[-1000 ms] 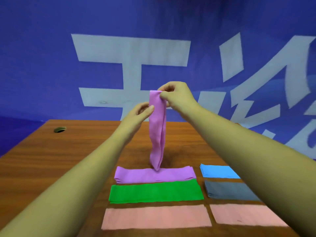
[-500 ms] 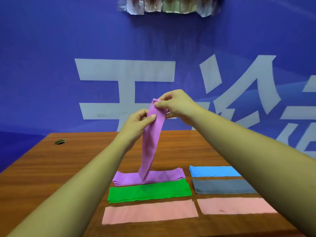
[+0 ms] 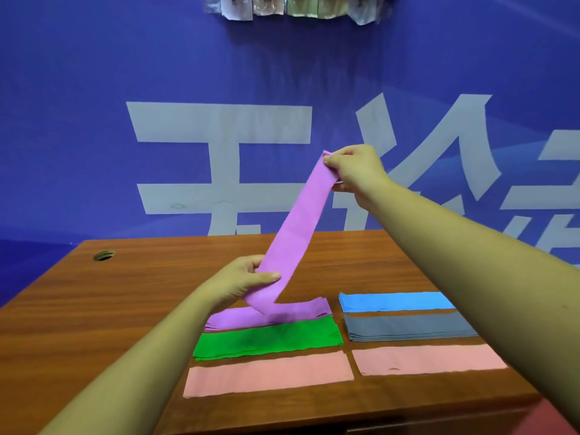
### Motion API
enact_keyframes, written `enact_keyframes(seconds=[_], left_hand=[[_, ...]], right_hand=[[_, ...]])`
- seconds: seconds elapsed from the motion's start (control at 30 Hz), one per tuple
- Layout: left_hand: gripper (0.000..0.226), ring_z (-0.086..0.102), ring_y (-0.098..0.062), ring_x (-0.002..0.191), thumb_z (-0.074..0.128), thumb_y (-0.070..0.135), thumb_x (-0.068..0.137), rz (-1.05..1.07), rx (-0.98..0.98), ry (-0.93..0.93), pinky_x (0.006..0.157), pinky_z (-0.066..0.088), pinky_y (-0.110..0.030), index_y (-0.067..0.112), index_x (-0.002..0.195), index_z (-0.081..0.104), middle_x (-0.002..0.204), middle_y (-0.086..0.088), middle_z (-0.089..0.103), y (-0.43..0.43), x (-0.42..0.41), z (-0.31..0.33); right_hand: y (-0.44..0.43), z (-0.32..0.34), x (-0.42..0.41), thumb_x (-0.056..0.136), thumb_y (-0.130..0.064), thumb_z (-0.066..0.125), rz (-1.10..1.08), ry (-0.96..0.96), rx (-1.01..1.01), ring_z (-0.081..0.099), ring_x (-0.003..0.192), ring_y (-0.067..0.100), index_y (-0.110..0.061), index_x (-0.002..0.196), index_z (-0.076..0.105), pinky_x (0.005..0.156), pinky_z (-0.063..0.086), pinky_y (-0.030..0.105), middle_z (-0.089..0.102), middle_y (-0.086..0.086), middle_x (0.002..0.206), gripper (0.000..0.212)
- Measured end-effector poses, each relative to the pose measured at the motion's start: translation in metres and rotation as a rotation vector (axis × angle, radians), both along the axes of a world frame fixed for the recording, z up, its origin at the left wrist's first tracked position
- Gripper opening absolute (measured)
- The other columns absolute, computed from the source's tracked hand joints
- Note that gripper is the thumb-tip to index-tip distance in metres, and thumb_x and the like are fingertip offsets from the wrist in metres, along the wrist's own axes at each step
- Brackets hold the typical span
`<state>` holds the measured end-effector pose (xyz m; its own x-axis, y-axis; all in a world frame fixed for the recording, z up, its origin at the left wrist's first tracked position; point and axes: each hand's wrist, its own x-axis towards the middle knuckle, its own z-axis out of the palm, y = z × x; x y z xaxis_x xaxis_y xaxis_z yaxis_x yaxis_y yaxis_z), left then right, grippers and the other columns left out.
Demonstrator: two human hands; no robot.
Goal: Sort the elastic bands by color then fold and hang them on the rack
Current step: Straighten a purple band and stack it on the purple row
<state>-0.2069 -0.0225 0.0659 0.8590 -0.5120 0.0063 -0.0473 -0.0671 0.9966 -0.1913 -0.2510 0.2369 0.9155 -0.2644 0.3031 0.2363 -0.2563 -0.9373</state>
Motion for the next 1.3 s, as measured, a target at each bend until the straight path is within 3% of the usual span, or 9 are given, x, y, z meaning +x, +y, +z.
enact_keyframes(seconds=[0.13,0.2,0.33,0.67,0.83,0.93,1.13,1.23,1.3], left_hand=[[0.071,0.063,-0.014,0.074,0.092,0.044,0.052,0.085,-0.041,0.112,0.065,0.056,-0.024,0.008,0.109,0.070,0.088,-0.008,0.068,0.024,0.002,-0.018],[0.061,0.062,-0.014,0.070,0.090,0.032,0.060,0.150,-0.100,0.167,0.063,0.056,-0.023,0.002,0.108,0.068,0.083,-0.010,0.066,0.034,0.003,-0.021],[0.019,0.067,-0.019,0.071,0.061,0.006,0.091,0.259,-0.143,0.166,0.058,0.055,-0.021,0.006,0.110,0.063,0.091,-0.015,0.070,0.042,0.006,-0.019],[0.008,0.067,-0.010,0.056,0.052,0.007,0.099,0.561,-0.183,0.153,0.051,0.053,-0.015,0.008,0.103,0.059,0.082,-0.010,0.065,0.056,0.022,-0.016],[0.021,0.063,-0.013,0.053,0.060,0.008,0.095,0.577,-0.078,0.090,0.048,0.050,-0.018,0.017,0.113,0.063,0.085,-0.010,0.067,0.068,0.020,-0.023],[0.014,0.063,-0.012,0.049,0.059,0.005,0.095,0.588,-0.036,0.065,0.043,0.047,-0.017,0.017,0.101,0.062,0.083,-0.011,0.064,0.072,0.015,-0.030],[0.018,0.062,-0.011,0.045,0.051,-0.001,0.097,0.577,0.102,0.145,0.039,0.044,-0.017,0.014,0.099,0.061,0.088,-0.013,0.063,0.082,0.009,-0.058],[0.021,0.060,-0.010,0.041,0.049,-0.003,0.096,0.580,0.194,0.165,0.038,0.044,-0.017,0.013,0.104,0.061,0.088,-0.014,0.062,0.085,0.009,-0.067],[0.023,0.057,-0.010,0.038,0.051,-0.004,0.095,0.572,0.302,0.113,0.038,0.042,-0.018,0.012,0.110,0.057,0.076,-0.016,0.065,0.086,0.007,-0.071]], right_hand=[[-0.022,-0.019,0.005,0.089,-0.005,0.062,-0.092,0.059,0.055,0.064,0.068,0.019,-0.001,0.082,0.065,0.059,0.059,0.031,0.062,0.009,0.075,0.008],[-0.031,-0.032,0.007,0.089,-0.006,0.064,-0.116,0.102,0.074,0.064,0.066,0.020,-0.003,0.076,0.063,0.062,0.059,0.035,0.062,0.009,0.075,0.013],[-0.039,-0.054,0.012,0.089,-0.013,0.067,-0.122,0.154,0.097,0.063,0.063,0.021,-0.006,0.072,0.062,0.055,0.056,0.030,0.065,0.013,0.077,0.019],[-0.045,-0.093,0.007,0.088,-0.016,0.072,-0.074,0.308,0.064,0.062,0.059,0.020,0.000,0.095,0.068,0.060,0.057,0.030,0.067,0.014,0.083,0.018],[-0.049,-0.127,0.002,0.086,-0.013,0.073,-0.052,0.420,0.058,0.062,0.061,0.021,-0.001,0.095,0.069,0.058,0.057,0.030,0.068,0.016,0.086,0.016],[-0.048,-0.153,-0.001,0.086,-0.009,0.070,-0.020,0.521,0.072,0.061,0.065,0.022,-0.004,0.092,0.066,0.050,0.056,0.027,0.063,0.014,0.084,0.009],[-0.047,-0.210,-0.001,0.082,-0.007,0.074,-0.055,0.585,-0.036,0.058,0.075,0.022,0.000,0.091,0.071,0.061,0.051,0.030,0.066,0.013,0.085,0.012],[-0.045,-0.226,-0.001,0.080,-0.011,0.078,-0.086,0.594,-0.129,0.054,0.066,0.019,-0.003,0.080,0.071,0.057,0.046,0.026,0.064,0.008,0.074,0.011],[-0.043,-0.234,0.003,0.076,-0.012,0.081,-0.107,0.551,-0.207,0.058,0.070,0.021,-0.009,0.067,0.066,0.062,0.050,0.030,0.063,0.004,0.069,0.018]])
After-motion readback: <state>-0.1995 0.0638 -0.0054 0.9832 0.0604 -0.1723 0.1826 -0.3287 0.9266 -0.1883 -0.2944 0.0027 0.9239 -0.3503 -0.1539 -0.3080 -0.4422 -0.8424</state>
